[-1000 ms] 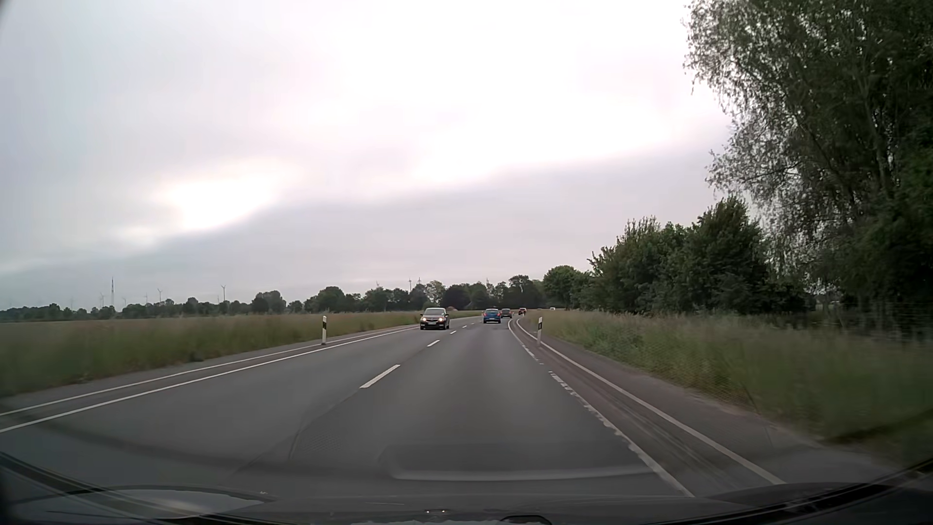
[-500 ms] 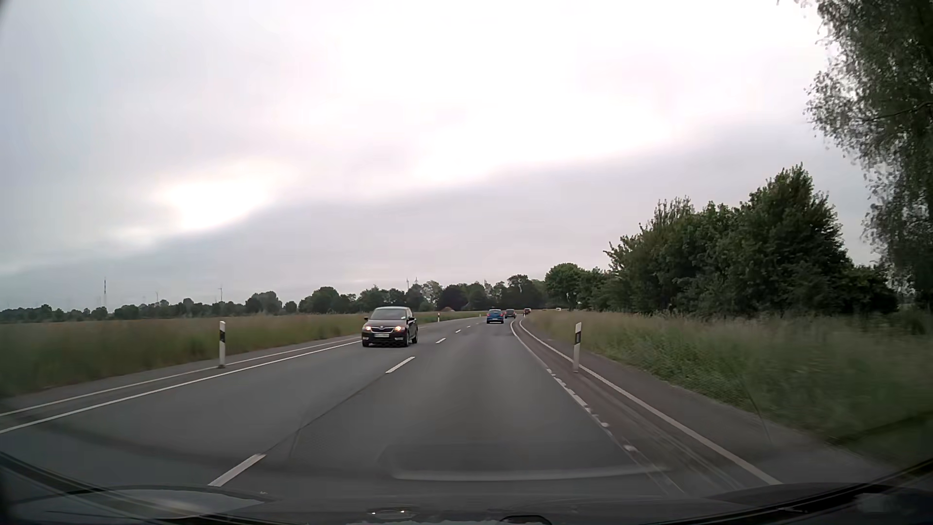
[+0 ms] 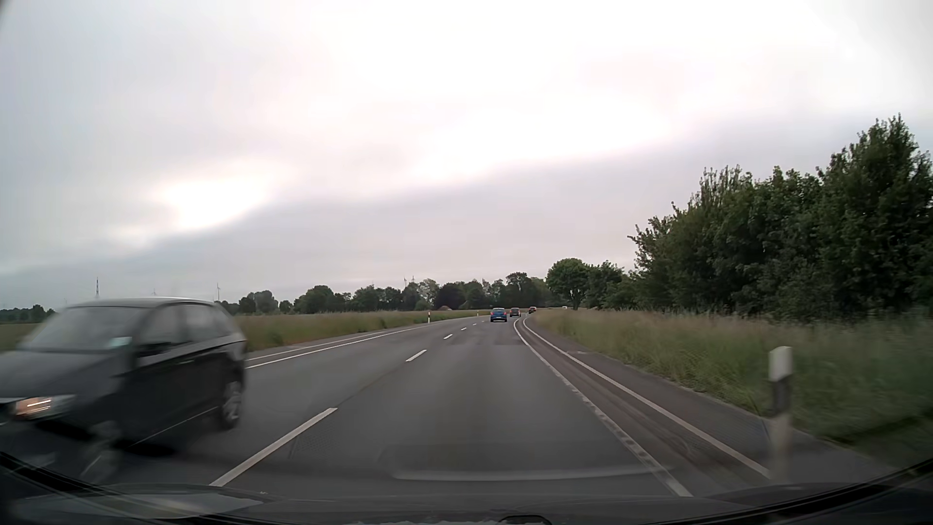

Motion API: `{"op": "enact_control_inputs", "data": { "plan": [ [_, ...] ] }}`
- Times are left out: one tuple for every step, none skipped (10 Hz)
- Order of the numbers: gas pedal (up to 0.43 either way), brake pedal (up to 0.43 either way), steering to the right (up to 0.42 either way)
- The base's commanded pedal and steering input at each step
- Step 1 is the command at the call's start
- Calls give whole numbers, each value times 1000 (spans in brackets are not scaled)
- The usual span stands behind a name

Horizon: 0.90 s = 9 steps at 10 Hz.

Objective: Follow the waypoints while adhering to traffic rules and regulations

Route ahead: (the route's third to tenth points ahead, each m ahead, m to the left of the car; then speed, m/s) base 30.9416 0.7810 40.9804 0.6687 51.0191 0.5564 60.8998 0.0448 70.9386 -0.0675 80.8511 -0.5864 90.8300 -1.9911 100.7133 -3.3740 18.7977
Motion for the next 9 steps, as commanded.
{"op": "enact_control_inputs", "data": {
  "plan": [
    [228,0,2],
    [228,0,2],
    [228,0,2],
    [228,0,2],
    [228,0,2],
    [228,0,4],
    [228,0,4],
    [228,0,4],
    [228,0,4]
  ]
}}
